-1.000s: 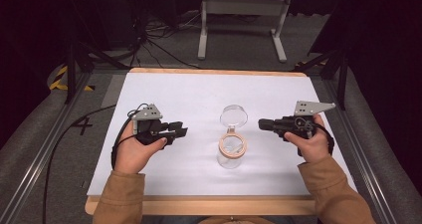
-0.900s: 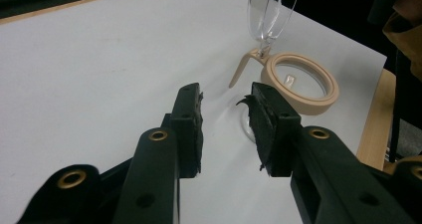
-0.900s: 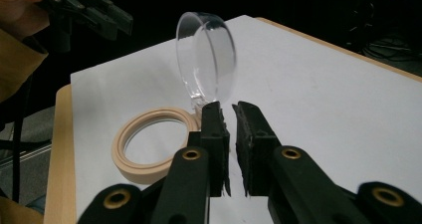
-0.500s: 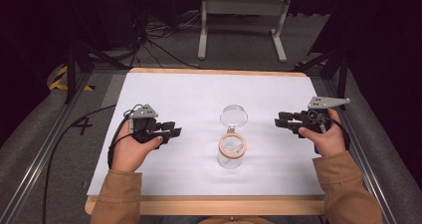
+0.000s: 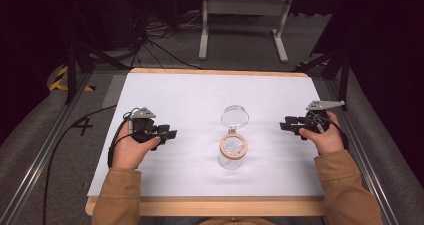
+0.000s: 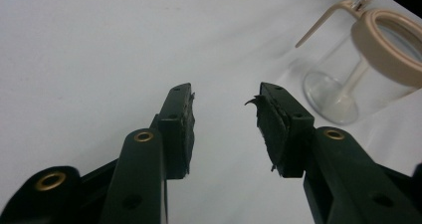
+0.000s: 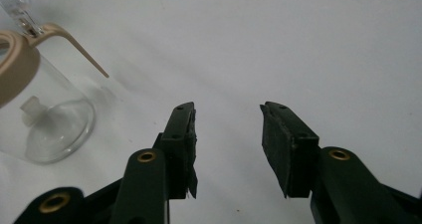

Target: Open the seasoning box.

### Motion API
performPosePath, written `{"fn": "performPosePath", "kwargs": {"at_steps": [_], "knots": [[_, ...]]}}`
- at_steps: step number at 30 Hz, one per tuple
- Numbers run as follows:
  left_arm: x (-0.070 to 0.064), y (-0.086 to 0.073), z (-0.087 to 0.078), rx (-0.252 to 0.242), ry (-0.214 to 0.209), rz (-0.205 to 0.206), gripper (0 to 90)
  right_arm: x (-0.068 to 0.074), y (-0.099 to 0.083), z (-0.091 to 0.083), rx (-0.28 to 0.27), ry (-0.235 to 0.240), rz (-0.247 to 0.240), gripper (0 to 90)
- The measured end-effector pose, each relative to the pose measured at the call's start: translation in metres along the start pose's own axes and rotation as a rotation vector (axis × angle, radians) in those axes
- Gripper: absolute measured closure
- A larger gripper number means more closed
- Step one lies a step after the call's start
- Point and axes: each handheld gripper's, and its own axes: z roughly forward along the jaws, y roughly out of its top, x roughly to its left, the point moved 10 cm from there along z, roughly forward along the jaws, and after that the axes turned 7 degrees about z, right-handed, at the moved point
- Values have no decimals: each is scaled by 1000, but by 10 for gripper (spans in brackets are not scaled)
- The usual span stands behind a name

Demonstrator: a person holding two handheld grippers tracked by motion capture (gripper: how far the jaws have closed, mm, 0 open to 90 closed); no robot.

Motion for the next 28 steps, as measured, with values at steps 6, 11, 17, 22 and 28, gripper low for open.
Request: {"fn": "performPosePath", "kwargs": {"at_steps": [6, 11, 17, 22, 28], "knots": [[11, -15, 8, 46, 7, -40, 574, -10, -15, 14, 54, -11, 23, 579], [16, -25, 15, 77, 2, -62, 556, -14, -26, 25, 97, -25, 18, 585], [20, -32, 20, 104, 8, -63, 549, -13, -35, 34, 143, -27, 1, 581], [21, -34, 22, 126, 12, -57, 543, -11, -39, 37, 154, -25, -6, 579], [19, -35, 27, 159, 6, -38, 503, -9, -44, 40, 173, -24, -14, 570]]}}
